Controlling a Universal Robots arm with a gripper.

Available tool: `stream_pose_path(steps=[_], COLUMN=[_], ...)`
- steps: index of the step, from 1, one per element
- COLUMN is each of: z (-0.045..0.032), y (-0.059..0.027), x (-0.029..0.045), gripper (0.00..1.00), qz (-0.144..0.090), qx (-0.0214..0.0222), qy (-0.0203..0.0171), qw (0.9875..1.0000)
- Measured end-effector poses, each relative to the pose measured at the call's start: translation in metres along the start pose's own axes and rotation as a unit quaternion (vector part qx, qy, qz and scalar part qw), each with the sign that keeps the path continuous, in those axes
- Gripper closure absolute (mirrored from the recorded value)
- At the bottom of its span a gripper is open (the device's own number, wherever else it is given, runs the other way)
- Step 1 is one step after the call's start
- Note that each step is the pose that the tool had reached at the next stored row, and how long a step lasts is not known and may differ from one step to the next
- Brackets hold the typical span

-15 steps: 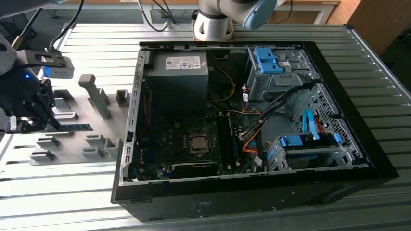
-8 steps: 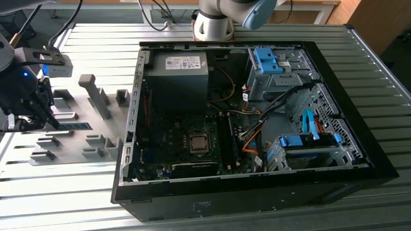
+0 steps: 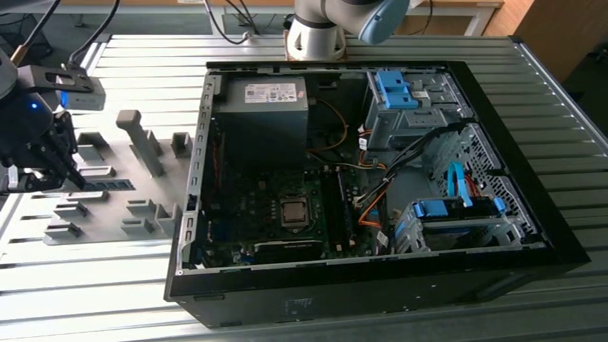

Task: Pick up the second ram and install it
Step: 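Pick up the second ram and move it above second insertion slot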

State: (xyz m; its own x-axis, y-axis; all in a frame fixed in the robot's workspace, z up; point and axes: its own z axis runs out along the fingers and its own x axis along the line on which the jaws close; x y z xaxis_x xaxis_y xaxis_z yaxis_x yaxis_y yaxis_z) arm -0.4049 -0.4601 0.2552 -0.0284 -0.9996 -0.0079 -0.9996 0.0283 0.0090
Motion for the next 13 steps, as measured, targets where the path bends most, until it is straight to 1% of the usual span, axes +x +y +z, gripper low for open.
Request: stream_pose_path(steps=[13], z=[-0.0128], y=[0.0001], x=[-0.0002], gripper=[0.86], qz=[0.000], qx=[0.0000], qy=[0.0000], qw=[1.0000])
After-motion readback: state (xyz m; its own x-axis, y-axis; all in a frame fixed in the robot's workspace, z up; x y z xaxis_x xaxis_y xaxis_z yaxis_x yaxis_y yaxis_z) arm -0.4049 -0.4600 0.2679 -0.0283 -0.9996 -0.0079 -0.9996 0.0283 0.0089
